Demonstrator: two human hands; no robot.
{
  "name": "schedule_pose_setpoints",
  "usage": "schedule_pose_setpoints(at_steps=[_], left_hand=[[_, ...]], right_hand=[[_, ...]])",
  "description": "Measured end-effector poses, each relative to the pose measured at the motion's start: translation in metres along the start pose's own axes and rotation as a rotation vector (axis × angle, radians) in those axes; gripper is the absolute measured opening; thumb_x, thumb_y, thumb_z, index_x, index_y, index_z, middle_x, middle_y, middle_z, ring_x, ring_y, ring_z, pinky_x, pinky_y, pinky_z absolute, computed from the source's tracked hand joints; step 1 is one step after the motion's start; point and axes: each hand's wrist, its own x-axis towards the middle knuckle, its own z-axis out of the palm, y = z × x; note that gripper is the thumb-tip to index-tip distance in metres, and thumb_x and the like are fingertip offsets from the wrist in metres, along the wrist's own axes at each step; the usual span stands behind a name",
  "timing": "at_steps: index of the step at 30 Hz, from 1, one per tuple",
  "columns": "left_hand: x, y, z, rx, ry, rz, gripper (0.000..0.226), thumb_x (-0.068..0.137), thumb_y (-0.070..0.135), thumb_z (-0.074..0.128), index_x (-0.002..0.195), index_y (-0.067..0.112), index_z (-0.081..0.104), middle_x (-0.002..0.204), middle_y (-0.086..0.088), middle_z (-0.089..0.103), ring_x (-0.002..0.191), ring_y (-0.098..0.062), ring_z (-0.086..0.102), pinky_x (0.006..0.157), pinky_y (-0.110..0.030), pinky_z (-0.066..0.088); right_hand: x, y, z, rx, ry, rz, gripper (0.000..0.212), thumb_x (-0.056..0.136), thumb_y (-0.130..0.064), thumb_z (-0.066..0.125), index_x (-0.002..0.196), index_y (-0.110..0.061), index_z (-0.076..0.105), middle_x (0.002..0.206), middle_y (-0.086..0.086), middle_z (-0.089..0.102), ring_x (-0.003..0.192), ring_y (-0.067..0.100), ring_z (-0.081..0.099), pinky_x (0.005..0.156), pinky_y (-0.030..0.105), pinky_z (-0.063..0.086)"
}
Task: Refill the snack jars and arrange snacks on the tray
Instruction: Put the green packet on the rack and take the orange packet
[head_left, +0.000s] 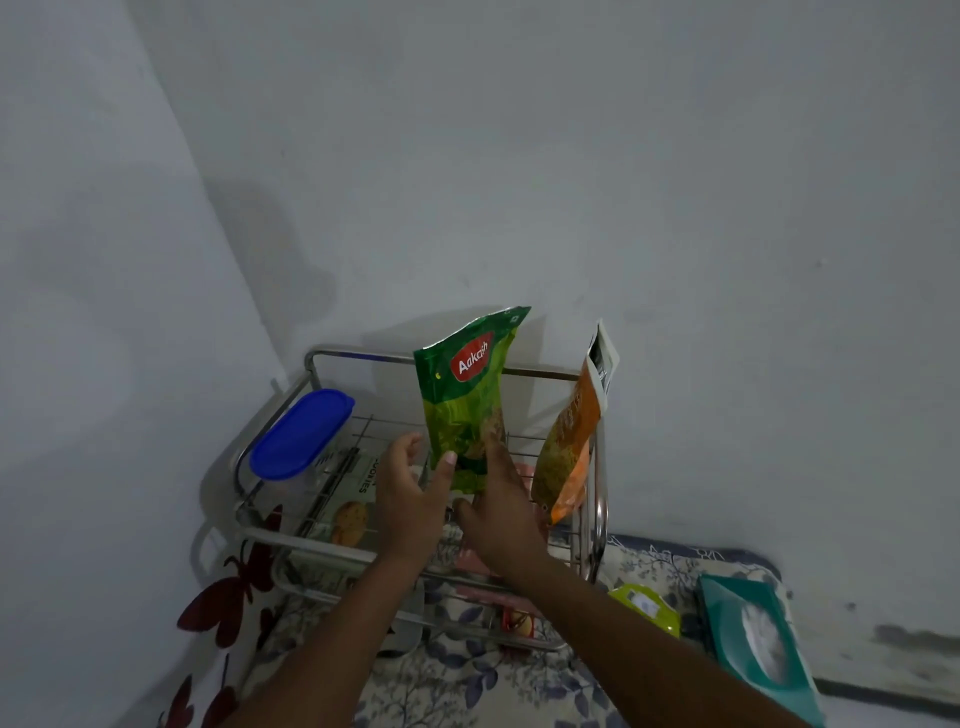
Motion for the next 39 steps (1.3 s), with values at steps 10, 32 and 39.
schedule_pose_setpoints(at_steps=[10,32,39], left_hand=[[-0.031,0.049,0.025,-0.213,-0.020,0.270,0.030,0.101,0.044,0.045,0.114,0.021,0.060,0.101,0.007,0.064,0.091,-0.006,0.062,0.077,-0.020,0.049],[-0.069,0.112,0.068,-0.011,0.199,-0.052,0.023,0.108,0.035,0.049,0.087,0.028,0.056,0.080,0.002,0.064,0.065,0.000,0.060,0.058,-0.015,0.048],[-0.181,0.131,-0.005,-0.173,0.520,-0.218,0.016,0.103,0.039,0.052,0.110,0.032,0.065,0.110,0.006,0.074,0.102,-0.013,0.071,0.089,-0.041,0.059]], right_hand=[[-0.055,-0.018,-0.056,0.138,0.532,-0.249,0.020,0.100,-0.017,0.047,0.111,-0.031,0.054,0.102,-0.023,0.047,0.093,0.002,0.050,0.077,0.012,0.038],[0.013,0.042,-0.144,0.568,0.041,0.181,0.043,0.096,-0.032,0.067,0.136,-0.028,0.052,0.133,-0.006,0.059,0.118,0.008,0.058,0.091,0.031,0.055],[-0.044,-0.001,-0.121,0.645,-0.423,-0.011,0.025,0.100,-0.021,0.062,0.125,-0.015,0.061,0.116,0.004,0.070,0.109,0.020,0.066,0.094,0.044,0.055]])
